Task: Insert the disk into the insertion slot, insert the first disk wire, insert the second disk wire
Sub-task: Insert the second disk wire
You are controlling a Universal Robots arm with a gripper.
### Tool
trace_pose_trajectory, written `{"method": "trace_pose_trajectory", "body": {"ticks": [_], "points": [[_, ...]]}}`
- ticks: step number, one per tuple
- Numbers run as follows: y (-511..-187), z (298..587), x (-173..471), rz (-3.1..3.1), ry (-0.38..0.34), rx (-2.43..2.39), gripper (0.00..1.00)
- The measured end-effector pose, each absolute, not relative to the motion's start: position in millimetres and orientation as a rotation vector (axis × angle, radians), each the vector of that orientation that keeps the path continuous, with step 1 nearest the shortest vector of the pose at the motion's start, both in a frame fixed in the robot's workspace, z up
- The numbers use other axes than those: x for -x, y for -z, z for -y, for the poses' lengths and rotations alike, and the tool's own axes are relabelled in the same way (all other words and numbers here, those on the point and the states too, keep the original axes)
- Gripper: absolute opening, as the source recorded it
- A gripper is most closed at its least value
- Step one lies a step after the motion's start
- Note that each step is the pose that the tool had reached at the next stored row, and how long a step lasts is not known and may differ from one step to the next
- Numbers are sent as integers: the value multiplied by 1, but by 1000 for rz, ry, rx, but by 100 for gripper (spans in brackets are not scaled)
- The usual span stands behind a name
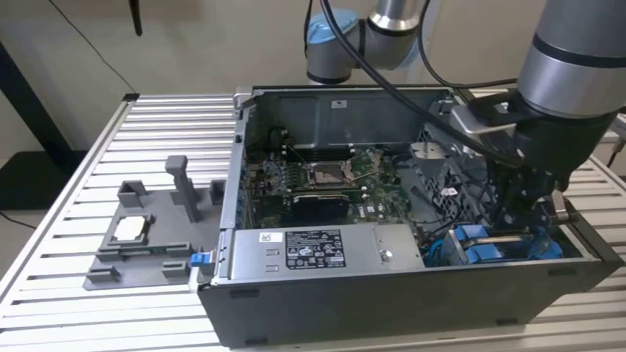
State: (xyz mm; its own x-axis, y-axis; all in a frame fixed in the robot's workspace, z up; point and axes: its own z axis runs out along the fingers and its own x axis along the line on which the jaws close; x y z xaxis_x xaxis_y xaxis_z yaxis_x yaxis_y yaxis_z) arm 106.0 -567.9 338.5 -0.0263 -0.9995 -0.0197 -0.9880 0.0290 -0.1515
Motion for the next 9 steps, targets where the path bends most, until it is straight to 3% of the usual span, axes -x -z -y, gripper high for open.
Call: {"method": "trace_pose_trajectory", "body": {"ticks": [9], "points": [[-339,566,-105,-2170,134,2088,16]]}}
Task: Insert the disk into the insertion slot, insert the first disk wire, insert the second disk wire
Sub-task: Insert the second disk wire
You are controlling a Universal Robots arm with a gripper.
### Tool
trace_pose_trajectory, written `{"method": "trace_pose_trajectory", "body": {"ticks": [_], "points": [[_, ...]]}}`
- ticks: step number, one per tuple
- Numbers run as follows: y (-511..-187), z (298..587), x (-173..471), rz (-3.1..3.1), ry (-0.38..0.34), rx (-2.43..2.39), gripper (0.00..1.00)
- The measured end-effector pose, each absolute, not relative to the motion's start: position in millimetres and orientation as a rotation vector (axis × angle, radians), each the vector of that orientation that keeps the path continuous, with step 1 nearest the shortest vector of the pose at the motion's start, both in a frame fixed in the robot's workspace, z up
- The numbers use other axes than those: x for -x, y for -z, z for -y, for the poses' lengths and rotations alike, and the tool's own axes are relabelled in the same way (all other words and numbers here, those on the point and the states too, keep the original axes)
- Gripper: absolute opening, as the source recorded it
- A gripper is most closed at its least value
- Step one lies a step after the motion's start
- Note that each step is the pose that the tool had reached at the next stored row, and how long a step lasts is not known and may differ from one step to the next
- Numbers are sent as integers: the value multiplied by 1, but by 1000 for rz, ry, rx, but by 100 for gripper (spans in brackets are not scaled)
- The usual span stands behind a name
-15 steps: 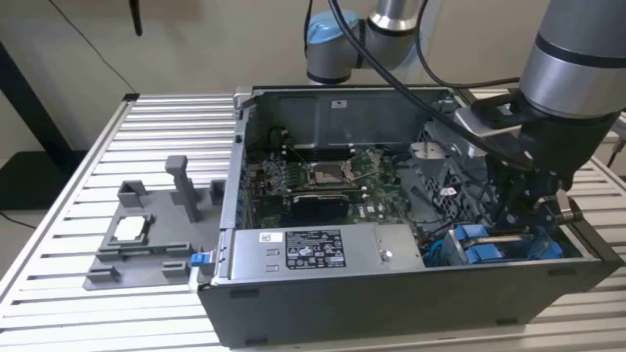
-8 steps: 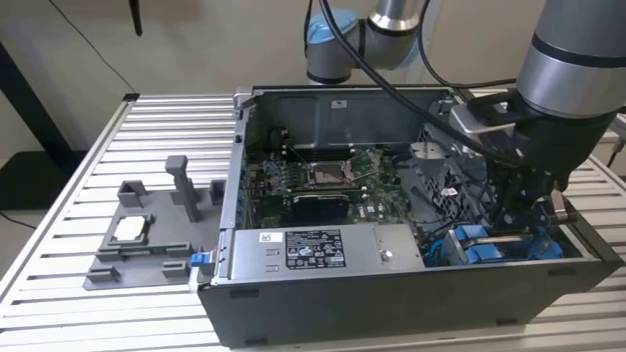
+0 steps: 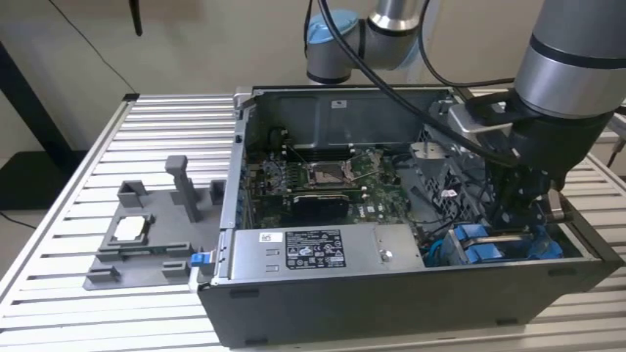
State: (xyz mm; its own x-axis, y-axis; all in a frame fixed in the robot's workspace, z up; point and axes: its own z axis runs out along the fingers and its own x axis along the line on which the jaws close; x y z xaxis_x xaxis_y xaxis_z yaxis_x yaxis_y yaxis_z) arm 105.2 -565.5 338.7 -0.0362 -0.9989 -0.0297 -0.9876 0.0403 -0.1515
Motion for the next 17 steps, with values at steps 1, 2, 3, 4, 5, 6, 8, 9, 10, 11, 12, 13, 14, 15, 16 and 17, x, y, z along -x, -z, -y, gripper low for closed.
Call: {"method": "trace_pose_trajectory", "body": {"ticks": [1,2,3,4,5,6,8,9,10,11,12,13,14,15,16,17], "points": [[-339,565,-105,-2170,134,2087,16],[-339,565,-105,-2171,133,2087,16],[-339,565,-105,-2171,133,2087,16],[-339,565,-105,-2171,133,2087,16],[-339,565,-105,-2171,133,2086,16],[-338,565,-106,-2172,133,2086,16],[-338,566,-107,-2172,133,2086,16],[-338,566,-108,-2172,133,2086,16],[-338,566,-109,-2173,132,2086,16],[-338,566,-110,-2173,132,2087,16],[-338,566,-110,-2173,131,2087,16],[-337,566,-111,-2173,131,2087,16],[-337,566,-111,-2173,132,2087,16],[-337,566,-111,-2173,132,2086,16],[-336,566,-111,-2173,131,2087,18],[-336,567,-111,-2173,131,2087,18]]}}
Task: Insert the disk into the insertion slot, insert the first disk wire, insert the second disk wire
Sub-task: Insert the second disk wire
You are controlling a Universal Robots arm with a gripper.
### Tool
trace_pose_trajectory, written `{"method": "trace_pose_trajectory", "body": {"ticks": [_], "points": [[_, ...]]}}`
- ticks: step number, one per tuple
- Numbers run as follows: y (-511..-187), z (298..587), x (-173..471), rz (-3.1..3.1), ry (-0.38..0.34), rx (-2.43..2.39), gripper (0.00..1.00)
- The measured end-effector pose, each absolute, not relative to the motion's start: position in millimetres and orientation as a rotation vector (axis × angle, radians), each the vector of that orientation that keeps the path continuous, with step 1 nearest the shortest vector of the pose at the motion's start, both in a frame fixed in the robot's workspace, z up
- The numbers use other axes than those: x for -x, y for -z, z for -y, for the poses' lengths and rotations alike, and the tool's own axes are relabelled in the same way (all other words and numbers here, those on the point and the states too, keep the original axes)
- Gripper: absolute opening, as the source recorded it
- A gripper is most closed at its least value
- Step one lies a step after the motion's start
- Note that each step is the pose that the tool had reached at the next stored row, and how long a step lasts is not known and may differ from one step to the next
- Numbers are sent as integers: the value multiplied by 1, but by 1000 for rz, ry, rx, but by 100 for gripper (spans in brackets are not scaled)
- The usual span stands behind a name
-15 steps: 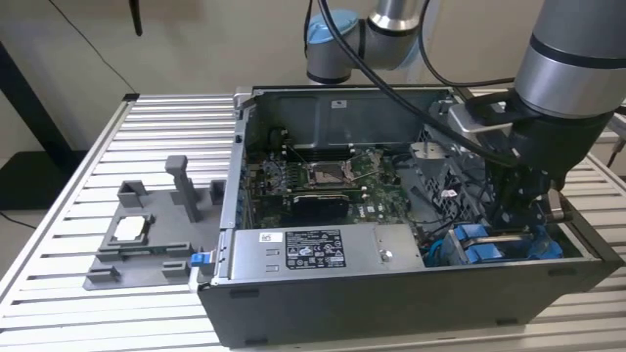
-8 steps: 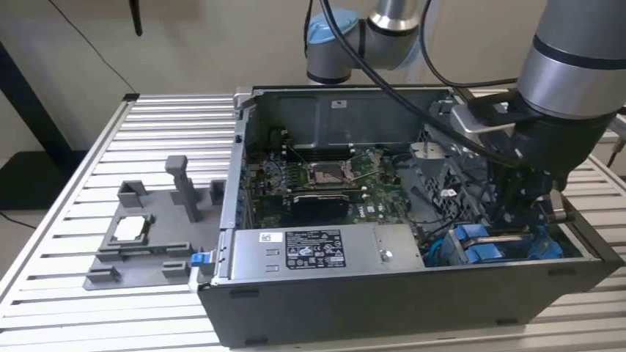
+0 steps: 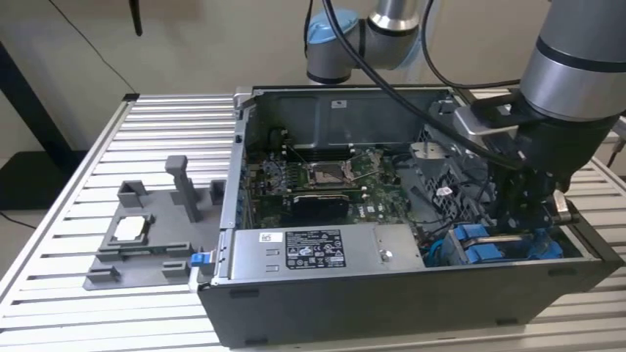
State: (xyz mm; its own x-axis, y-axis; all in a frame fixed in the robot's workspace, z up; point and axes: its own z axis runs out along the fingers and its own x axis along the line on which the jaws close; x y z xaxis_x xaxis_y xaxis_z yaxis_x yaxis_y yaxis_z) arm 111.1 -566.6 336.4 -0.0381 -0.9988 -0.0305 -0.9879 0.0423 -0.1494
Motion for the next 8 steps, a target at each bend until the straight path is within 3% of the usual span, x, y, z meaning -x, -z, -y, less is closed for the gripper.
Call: {"method": "trace_pose_trajectory", "body": {"ticks": [3,8], "points": [[-337,567,-111,-2175,131,2085,30],[-349,567,-111,-2180,129,2078,30]]}}
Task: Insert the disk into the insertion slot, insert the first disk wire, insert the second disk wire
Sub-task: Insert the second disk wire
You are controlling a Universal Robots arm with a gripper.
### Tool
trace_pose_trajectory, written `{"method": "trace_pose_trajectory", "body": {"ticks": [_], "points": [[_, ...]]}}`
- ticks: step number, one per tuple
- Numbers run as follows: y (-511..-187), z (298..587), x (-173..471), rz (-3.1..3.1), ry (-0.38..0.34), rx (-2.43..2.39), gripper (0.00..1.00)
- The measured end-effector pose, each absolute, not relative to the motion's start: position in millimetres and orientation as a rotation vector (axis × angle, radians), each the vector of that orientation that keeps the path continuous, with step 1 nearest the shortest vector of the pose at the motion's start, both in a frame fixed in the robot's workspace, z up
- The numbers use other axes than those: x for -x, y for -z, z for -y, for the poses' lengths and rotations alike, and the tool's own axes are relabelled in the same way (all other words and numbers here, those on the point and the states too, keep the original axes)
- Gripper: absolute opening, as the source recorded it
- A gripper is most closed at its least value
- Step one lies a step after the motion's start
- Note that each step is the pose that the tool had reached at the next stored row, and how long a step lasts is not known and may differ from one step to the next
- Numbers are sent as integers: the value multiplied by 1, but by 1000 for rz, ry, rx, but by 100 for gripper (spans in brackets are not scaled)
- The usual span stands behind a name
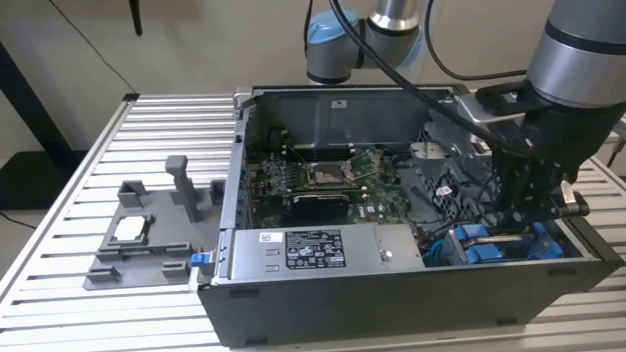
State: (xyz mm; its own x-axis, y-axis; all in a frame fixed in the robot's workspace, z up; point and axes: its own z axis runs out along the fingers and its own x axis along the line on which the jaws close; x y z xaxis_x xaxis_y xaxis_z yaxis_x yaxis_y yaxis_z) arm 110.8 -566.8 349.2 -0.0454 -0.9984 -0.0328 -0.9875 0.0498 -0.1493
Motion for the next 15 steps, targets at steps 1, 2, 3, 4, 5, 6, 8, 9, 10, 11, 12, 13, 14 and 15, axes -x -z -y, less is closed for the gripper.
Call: {"method": "trace_pose_trajectory", "body": {"ticks": [1,2,3,4,5,6,8,9,10,11,12,13,14,15], "points": [[-353,567,-111,-2181,129,2076,30],[-356,567,-111,-2182,129,2075,30],[-359,567,-111,-2183,129,2074,30],[-363,567,-111,-2185,129,2072,30],[-366,567,-111,-2186,129,2070,30],[-370,567,-111,-2188,129,2069,30],[-378,567,-111,-2190,129,2066,30],[-383,567,-111,-2190,129,2066,30],[-387,567,-111,-2191,129,2066,30],[-391,567,-111,-2191,129,2066,30],[-393,567,-111,-2191,129,2066,30],[-393,567,-111,-2191,129,2066,30],[-393,567,-111,-2191,129,2066,30],[-393,567,-111,-2191,128,2066,30]]}}
